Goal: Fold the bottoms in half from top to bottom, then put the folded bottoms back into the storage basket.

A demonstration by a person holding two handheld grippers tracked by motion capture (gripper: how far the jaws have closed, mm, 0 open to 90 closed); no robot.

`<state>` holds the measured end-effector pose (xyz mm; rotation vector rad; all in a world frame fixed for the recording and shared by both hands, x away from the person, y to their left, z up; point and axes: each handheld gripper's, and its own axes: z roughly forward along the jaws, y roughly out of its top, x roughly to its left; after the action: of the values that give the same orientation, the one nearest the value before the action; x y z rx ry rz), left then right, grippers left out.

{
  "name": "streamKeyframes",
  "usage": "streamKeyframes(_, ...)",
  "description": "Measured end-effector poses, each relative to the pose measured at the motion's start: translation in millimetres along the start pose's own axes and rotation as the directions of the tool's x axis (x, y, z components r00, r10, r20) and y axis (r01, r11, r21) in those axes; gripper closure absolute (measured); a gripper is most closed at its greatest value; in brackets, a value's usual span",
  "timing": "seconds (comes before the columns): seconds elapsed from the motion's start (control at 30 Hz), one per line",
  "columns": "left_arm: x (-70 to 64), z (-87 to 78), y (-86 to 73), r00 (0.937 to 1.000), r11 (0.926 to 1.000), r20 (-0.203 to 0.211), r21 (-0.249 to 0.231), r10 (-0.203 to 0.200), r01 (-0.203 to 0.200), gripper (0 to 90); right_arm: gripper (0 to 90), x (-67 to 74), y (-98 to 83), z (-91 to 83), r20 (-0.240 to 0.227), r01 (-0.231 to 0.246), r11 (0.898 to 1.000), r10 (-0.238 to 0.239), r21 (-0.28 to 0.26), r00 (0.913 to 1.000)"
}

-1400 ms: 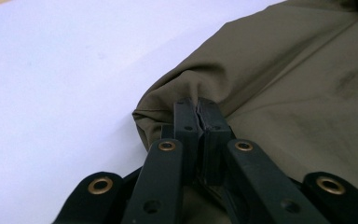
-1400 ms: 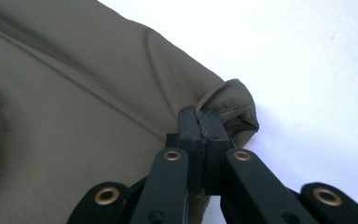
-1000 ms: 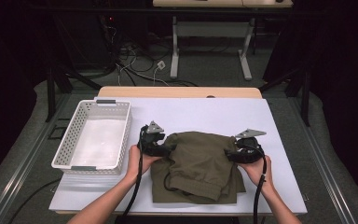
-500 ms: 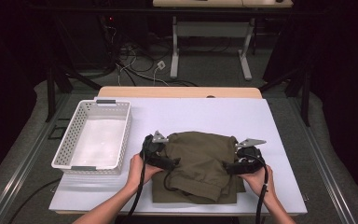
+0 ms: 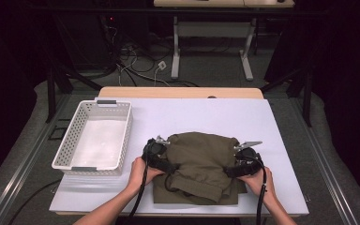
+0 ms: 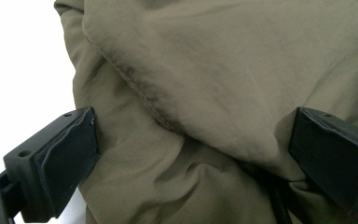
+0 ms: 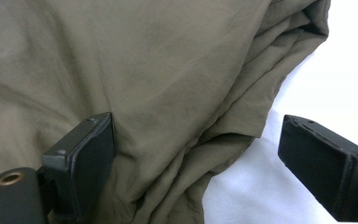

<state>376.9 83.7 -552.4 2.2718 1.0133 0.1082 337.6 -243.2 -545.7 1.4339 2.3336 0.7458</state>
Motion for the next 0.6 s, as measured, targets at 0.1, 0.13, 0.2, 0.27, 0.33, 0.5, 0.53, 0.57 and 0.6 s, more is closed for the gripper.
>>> streamKeyframes(0.1, -0.4, 0.7, -0.6, 1.0, 1.0, 0.003, 0.001, -0.004, 0.004, 1.0, 12.5, -0.2, -0.5, 2.2, -0.013, -0.005, 1.0, 0.005, 0.01, 0.9999)
streamKeyframes(0.13, -0.6, 0.8, -0.5, 1.0, 1.0, 0.003, 0.001, -0.005, 0.005, 1.0, 15.2, -0.4, -1.0, 3.0, -0.027, -0.009, 1.0, 0.009, 0.008, 0.9996)
streamKeyframes(0.2, -0.5, 0.9, -0.4, 0.9998, 0.9999, 0.013, -0.002, -0.012, 0.012, 1.1, 15.3, -0.4, -1.4, 3.2, -0.033, -0.007, 1.0, 0.007, 0.013, 0.9994)
streamKeyframes(0.27, 0.2, -0.1, -0.6, 0.9995, 0.9998, 0.027, -0.008, -0.016, 0.016, 3.0, 15.7, -0.6, -1.9, 3.8, -0.039, -0.011, 1.0, 0.011, 0.004, 0.9992)
streamKeyframes(0.33, 0.7, -1.1, -0.7, 0.9989, 0.9994, 0.04, -0.021, -0.027, 0.027, 6.7, 17.4, -1.3, -2.0, 3.1, -0.047, -0.021, 1.0, 0.021, 0.009, 0.9987)
streamKeyframes(0.5, 0.6, -2.4, -1.5, 0.9948, 0.9967, 0.087, -0.056, -0.054, 0.059, 23.2, 34.1, -1.2, -3.0, 0.8, -0.073, -0.044, 0.999, 0.042, -0.023, 0.9965)
streamKeyframes(0.53, 0.4, -2.3, -1.7, 0.9937, 0.9959, 0.096, -0.063, -0.059, 0.065, 26.3, 38.2, -0.6, -3.0, 0.3, -0.076, -0.041, 0.999, 0.039, -0.025, 0.9964)
streamKeyframes(0.57, 0.5, -2.1, -1.7, 0.992, 0.9951, 0.108, -0.067, -0.065, 0.072, 30.2, 42.2, 0.4, -2.8, 0.0, -0.082, -0.042, 0.999, 0.04, -0.024, 0.9958)
streamKeyframes(0.6, -0.1, -1.9, -1.7, 0.9914, 0.9948, 0.115, -0.073, -0.062, 0.071, 32.4, 45.2, 1.2, -2.8, 0.0, -0.087, -0.048, 0.998, 0.046, -0.027, 0.9952)
